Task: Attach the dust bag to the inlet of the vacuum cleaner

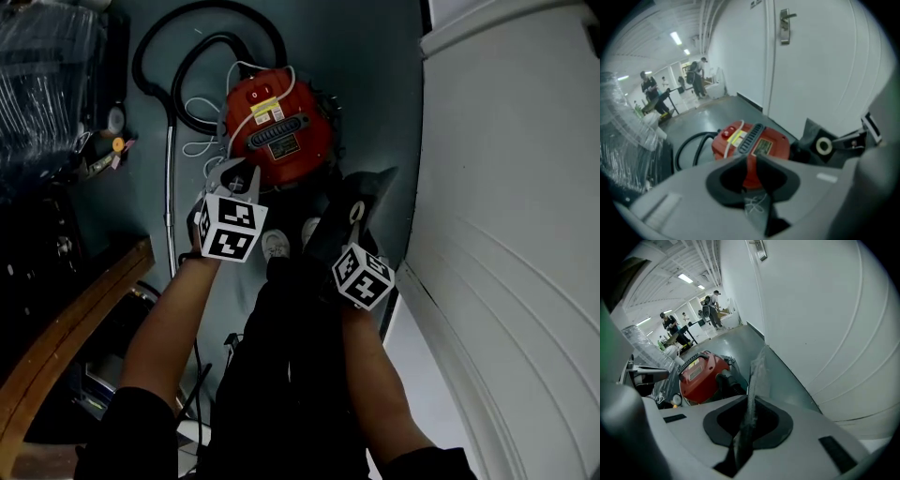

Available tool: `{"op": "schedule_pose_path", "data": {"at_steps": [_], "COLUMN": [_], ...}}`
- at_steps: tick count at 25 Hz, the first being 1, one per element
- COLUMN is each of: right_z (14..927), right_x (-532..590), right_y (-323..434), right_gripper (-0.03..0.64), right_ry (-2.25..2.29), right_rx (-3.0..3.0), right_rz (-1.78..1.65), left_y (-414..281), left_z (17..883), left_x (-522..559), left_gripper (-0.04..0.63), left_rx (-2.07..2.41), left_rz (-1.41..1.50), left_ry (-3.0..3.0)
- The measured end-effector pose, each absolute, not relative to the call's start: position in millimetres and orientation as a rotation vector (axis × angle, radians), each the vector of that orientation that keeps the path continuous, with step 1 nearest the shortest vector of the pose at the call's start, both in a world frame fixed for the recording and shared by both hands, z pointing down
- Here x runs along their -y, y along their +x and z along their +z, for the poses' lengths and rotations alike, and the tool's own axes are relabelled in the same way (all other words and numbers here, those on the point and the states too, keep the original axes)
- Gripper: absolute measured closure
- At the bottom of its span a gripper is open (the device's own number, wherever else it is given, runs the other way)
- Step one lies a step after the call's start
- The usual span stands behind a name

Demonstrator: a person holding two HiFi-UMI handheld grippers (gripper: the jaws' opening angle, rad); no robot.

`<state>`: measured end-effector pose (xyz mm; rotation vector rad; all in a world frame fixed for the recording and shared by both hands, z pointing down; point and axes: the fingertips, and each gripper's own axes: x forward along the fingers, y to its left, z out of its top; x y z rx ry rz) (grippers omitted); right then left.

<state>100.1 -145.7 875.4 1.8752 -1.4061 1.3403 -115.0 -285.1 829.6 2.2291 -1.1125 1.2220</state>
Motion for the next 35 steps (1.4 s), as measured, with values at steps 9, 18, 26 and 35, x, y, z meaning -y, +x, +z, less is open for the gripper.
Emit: {"op": "schedule_pose_path", "data": {"at_steps": [9,18,26,35], "right_z": [909,925,933,939], "right_x": [137,141,146,151], "right_y": [101,97,98,103], "right_gripper": [0.598,0.598,0.598,0.598], "right_ry": [1.879,1.865,1.86,1.86], "right_rx": [1.308,1.289,1.272,1.256], "right_rz": [1.429,1.487,1.548,1.558], "left_y": [-99,-92,-94,-89], "left_z": [865,896,899,903], "left_x": [320,337,335,328], "left_gripper": [0.35,0.391,0.385,0.376], "left_rx": [0.88,0.828,0.839,0.826], "left_rz": [1.411,1.409,1.387,1.333], "left_ry": [2.325,2.237,2.083,1.939]}}
